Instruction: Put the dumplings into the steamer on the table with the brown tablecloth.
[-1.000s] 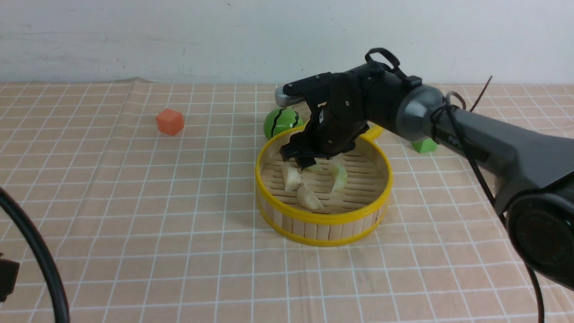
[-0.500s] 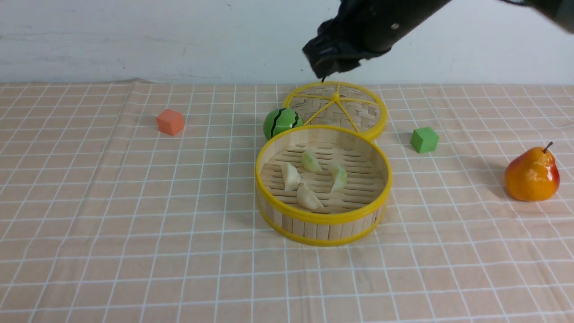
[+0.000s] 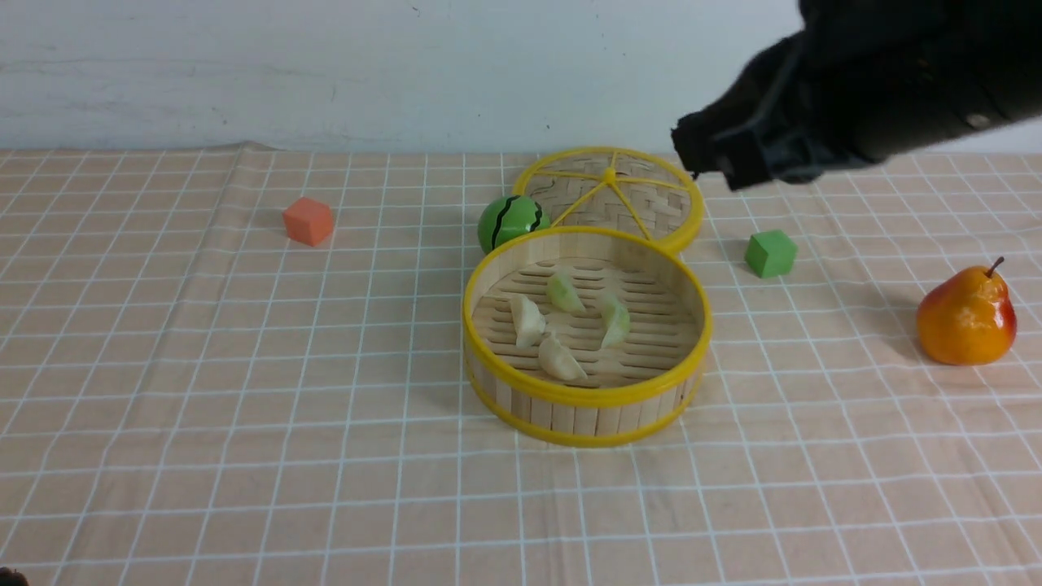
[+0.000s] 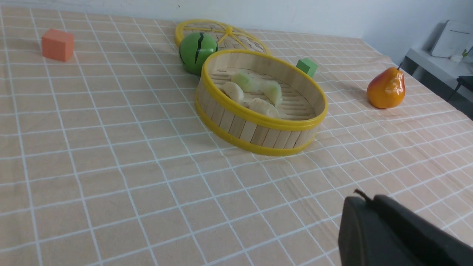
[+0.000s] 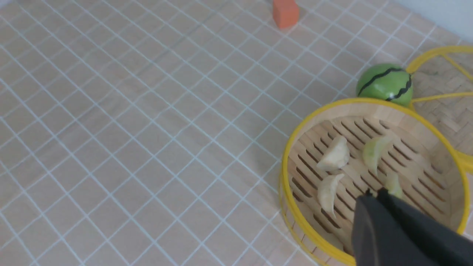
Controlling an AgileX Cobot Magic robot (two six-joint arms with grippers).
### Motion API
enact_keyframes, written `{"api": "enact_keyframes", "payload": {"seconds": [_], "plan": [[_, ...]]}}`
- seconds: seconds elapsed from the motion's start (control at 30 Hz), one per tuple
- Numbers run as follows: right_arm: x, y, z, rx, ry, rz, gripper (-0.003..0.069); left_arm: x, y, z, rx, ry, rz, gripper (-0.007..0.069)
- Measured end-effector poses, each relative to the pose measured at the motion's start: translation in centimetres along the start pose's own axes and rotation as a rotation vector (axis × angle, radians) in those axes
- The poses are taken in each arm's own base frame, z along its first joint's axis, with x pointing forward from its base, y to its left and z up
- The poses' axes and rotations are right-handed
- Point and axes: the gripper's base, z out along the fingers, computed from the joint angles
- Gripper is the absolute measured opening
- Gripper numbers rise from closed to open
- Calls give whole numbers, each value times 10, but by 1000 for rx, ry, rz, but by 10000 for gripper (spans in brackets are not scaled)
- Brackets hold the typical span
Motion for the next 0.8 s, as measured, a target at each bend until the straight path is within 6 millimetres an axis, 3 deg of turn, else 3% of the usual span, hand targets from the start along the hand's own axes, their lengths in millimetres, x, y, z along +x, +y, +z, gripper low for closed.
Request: {"api": "enact_keyframes", "payload": {"seconds": [0.1, 0.2, 0.43, 0.6, 0.8], "plan": [[16, 9, -32, 12, -120, -36, -18, 0, 0, 0, 0, 0, 0, 17], [46, 21, -77, 42, -276, -55, -15, 0, 0, 0, 0, 0, 0, 17], [93, 36, -133, 85, -482, -67, -10, 0, 0, 0, 0, 0, 0, 17], [100, 40, -148, 90, -531, -79, -6, 0, 0, 0, 0, 0, 0, 17], [101, 40, -147, 82, -514, -84, -2, 0, 0, 0, 0, 0, 0, 17]]}}
